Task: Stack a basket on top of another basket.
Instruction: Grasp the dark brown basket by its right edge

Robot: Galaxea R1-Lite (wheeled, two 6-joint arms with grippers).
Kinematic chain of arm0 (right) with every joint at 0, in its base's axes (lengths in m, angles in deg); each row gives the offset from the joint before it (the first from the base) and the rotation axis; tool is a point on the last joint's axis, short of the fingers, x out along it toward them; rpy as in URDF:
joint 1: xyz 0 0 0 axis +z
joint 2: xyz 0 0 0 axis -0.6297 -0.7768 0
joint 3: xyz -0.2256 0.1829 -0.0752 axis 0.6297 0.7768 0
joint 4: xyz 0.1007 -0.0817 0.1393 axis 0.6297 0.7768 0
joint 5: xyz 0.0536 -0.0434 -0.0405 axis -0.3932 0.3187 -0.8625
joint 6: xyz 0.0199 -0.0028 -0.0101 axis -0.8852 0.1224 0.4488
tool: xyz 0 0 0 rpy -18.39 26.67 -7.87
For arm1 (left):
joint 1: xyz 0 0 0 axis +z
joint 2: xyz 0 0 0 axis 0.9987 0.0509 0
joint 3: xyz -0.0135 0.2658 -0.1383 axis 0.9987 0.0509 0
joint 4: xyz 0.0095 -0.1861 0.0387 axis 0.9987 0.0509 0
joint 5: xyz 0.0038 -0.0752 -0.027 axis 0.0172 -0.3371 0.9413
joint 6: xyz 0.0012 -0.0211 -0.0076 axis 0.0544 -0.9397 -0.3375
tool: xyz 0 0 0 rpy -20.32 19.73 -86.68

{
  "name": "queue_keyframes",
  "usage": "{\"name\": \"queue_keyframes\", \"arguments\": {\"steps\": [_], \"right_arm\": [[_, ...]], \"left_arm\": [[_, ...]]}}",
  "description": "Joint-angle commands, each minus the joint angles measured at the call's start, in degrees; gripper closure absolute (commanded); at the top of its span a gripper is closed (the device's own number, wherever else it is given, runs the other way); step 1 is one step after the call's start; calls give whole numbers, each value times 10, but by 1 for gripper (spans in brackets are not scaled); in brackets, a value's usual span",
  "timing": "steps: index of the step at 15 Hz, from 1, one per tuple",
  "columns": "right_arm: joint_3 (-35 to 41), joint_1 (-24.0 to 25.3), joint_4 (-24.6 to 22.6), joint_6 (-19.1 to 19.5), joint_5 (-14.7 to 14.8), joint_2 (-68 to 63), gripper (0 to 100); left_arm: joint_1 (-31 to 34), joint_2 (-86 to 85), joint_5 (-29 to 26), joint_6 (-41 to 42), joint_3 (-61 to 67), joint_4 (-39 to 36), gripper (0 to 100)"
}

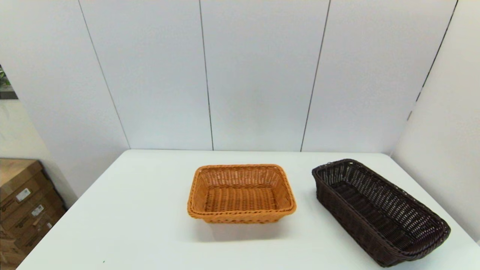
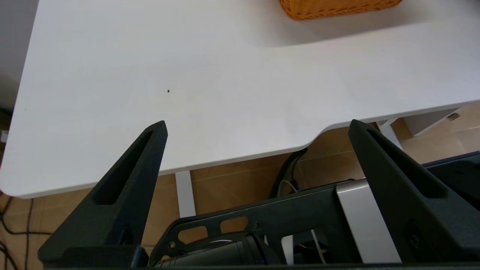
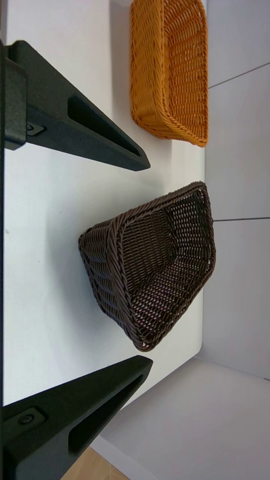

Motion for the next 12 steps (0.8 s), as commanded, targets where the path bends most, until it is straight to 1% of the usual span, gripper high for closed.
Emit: {"name": "queue_keyframes", "arguments": {"steps": [1,4,5,6,7,9,11,12], "right_arm": [[0,0,0,0,0,-1,0],[0,0,0,0,0,-1,0],[0,0,0,0,0,-1,0],[0,0,0,0,0,-1,0],[0,0,0,0,0,-1,0],[0,0,0,0,0,-1,0],[0,0,0,0,0,-1,0],[0,0,0,0,0,-1,0]], "left_arm": [[-4,-52,3,3,25,-24,0],[-6,-71,40,5,51,-69,0],[-6,-82,60,5,76,-106,0],[-8,-113,66,7,113,-164,0],[-10,-124,68,8,133,-193,0],[-10,-124,97,9,145,-204,0],[-10,-124,106,9,156,-214,0],[-10,-124,108,9,169,-232,0]]}}
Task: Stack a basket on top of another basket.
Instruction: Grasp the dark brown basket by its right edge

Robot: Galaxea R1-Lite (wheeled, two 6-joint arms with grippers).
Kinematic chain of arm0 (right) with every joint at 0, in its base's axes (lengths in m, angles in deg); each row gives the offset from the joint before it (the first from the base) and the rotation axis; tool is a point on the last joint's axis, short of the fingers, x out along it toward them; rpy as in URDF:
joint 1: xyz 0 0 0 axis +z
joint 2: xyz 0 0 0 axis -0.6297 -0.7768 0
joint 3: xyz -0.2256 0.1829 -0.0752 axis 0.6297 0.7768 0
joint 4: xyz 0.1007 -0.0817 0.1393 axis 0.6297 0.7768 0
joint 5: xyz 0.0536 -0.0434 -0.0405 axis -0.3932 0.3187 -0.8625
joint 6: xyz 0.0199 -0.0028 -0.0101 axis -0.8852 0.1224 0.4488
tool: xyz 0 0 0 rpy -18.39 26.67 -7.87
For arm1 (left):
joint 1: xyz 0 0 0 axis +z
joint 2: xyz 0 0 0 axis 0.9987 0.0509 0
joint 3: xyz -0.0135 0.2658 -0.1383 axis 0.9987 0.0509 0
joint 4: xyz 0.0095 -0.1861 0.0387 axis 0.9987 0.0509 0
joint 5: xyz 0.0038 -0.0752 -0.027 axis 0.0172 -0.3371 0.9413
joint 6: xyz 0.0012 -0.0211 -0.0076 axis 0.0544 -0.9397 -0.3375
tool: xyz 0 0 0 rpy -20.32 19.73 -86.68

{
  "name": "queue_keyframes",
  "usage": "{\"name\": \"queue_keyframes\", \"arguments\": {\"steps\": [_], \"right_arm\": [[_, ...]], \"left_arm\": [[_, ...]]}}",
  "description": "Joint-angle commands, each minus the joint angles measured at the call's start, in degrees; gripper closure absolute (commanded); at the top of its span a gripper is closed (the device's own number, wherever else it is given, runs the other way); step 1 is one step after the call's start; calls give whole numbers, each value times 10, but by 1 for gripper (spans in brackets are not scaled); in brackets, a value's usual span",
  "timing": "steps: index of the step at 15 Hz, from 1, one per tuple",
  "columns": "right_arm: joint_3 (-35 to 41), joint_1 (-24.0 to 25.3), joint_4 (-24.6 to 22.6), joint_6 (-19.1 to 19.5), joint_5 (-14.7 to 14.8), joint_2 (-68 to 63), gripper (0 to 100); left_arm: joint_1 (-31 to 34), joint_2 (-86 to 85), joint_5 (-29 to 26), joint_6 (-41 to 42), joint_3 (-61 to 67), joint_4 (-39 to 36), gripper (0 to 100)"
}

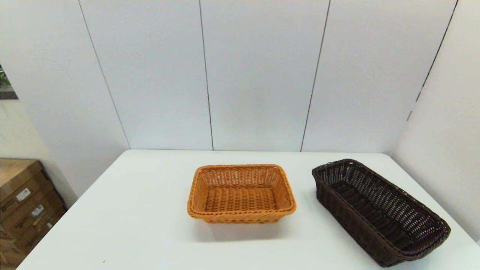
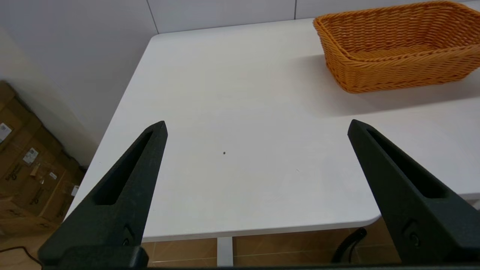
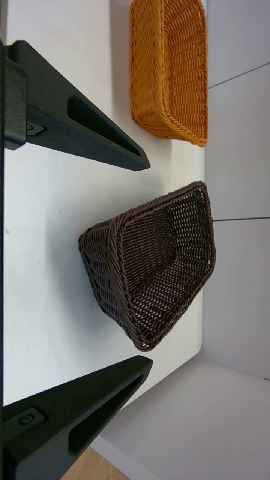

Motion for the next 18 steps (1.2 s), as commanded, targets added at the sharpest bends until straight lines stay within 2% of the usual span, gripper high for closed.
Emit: {"name": "queue_keyframes", "arguments": {"steps": [1,3,16,18], "right_arm": [[0,0,0,0,0,-1,0],[0,0,0,0,0,-1,0],[0,0,0,0,0,-1,0],[0,0,0,0,0,-1,0]], "left_arm": [[0,-7,13,0,41,-45,0],[0,-7,29,-1,60,-89,0],[0,-7,33,-6,63,-93,0],[0,-7,39,-13,76,-125,0]]}}
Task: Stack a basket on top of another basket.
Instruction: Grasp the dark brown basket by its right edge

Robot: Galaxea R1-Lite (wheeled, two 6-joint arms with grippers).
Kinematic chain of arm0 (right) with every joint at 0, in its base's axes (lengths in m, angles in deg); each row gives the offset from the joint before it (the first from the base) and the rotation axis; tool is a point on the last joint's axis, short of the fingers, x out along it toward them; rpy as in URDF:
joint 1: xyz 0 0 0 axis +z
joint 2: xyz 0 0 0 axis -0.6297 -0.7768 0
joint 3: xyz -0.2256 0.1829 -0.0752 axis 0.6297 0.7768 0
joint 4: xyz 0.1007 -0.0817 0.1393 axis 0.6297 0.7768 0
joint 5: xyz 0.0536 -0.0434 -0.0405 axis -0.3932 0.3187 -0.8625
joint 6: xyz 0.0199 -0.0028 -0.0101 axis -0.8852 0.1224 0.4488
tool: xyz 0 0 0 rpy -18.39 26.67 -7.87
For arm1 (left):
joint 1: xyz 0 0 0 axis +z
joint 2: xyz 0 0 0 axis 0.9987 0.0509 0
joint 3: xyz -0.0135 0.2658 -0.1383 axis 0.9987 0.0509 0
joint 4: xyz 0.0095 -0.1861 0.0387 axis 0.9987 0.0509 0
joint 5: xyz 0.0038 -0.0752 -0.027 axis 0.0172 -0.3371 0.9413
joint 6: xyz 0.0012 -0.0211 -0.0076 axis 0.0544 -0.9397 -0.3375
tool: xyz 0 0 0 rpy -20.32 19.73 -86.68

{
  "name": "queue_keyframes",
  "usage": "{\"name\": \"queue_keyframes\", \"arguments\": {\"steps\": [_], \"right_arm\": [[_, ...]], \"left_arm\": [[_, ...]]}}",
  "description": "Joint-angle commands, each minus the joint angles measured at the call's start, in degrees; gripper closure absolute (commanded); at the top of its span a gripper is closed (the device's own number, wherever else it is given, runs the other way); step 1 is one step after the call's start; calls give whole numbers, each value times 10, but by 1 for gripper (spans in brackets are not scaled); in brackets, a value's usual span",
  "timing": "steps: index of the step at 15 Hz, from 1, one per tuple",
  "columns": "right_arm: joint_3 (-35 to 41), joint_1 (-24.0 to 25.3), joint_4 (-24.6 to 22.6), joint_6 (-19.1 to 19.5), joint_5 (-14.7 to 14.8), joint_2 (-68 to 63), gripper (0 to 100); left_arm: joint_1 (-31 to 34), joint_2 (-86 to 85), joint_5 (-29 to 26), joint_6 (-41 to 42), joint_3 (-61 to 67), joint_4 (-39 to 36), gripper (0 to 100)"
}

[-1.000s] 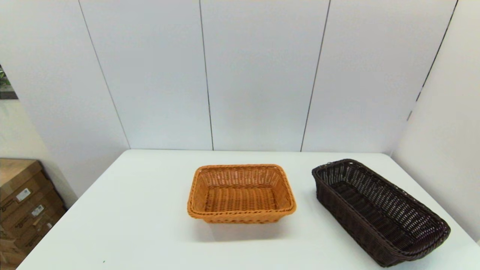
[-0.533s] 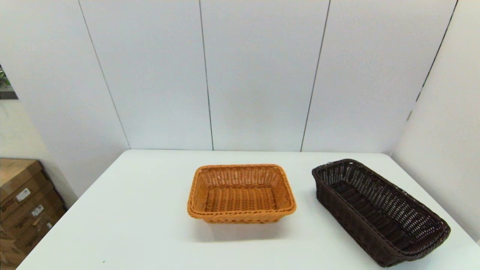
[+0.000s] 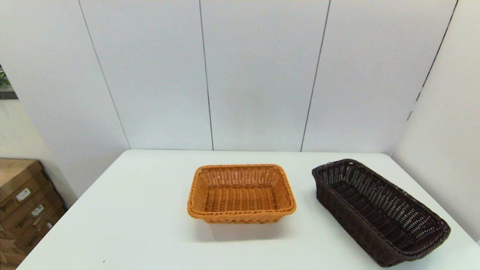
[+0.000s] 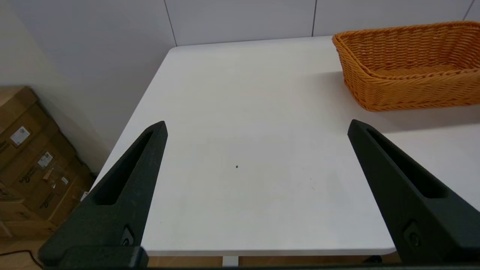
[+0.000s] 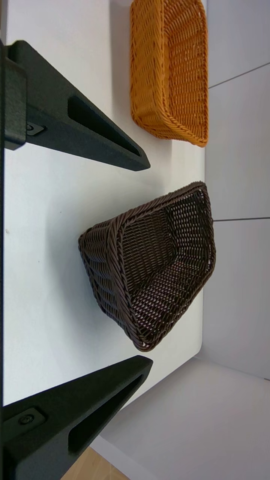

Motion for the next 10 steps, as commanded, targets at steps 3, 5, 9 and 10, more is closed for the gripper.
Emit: {"name": "queue_keyframes", "arguments": {"steps": [3,5,9,10], "right_arm": [[0,0,0,0,0,-1,0],[0,0,0,0,0,-1,0],[0,0,0,0,0,-1,0],[0,0,0,0,0,-1,0]], "left_arm": [[0,-1,2,-20,29,-73,0],[0,-1,4,-23,29,-73,0],[0,-1,4,-24,29,-74,0],[0,-1,4,-24,29,-73,0]]}}
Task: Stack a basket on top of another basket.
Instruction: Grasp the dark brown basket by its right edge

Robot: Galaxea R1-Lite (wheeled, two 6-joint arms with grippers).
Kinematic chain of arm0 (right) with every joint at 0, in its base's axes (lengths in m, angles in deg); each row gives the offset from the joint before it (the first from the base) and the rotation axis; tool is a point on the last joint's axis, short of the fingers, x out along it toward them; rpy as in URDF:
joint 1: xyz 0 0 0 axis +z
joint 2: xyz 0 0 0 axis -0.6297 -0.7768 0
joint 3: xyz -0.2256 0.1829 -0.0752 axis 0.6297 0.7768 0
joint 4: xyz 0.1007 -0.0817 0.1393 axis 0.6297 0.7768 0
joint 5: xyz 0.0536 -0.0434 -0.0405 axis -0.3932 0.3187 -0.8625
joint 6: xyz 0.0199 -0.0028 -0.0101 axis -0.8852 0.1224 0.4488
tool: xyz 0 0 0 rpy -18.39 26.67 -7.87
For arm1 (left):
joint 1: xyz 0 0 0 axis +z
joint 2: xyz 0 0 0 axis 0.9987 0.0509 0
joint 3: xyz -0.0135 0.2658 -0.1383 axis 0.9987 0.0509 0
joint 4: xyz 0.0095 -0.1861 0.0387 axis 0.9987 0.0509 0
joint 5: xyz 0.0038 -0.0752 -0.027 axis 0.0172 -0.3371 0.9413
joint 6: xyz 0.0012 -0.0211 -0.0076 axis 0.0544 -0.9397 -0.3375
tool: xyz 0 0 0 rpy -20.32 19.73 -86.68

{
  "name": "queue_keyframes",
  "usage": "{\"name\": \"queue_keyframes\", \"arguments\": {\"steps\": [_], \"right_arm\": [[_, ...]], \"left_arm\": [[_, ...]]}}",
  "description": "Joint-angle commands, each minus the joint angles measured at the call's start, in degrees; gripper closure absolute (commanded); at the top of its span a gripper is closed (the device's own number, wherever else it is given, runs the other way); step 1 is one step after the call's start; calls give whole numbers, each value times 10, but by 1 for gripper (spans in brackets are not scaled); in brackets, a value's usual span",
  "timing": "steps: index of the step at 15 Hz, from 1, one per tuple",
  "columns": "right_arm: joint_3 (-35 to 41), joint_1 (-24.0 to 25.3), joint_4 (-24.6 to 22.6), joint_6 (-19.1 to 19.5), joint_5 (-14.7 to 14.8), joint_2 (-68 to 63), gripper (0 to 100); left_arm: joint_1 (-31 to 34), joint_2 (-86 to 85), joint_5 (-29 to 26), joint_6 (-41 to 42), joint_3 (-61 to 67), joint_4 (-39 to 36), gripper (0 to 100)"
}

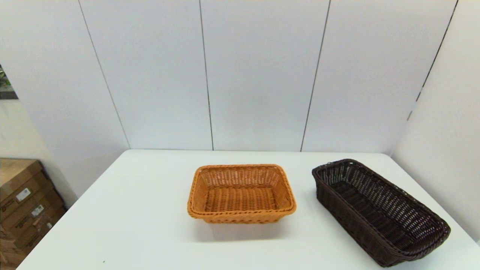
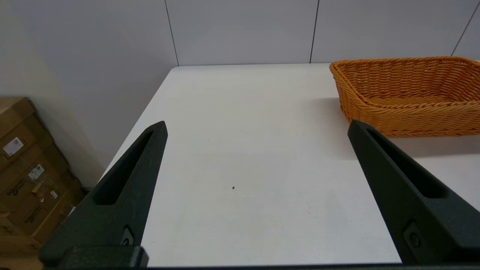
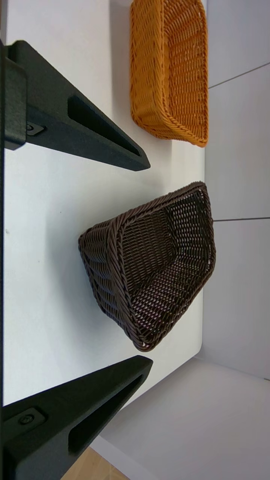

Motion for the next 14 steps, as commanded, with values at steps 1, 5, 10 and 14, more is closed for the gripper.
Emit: {"name": "queue_keyframes", "arguments": {"steps": [1,5,10,14], "right_arm": [[0,0,0,0,0,-1,0],[0,0,0,0,0,-1,0],[0,0,0,3,0,-1,0],[0,0,1,1,0,-1,0]], "left_arm": [[0,-1,0,0,1,0,0],[0,-1,0,0,1,0,0],[0,-1,0,0,1,0,0],[0,-1,0,0,1,0,0]]}}
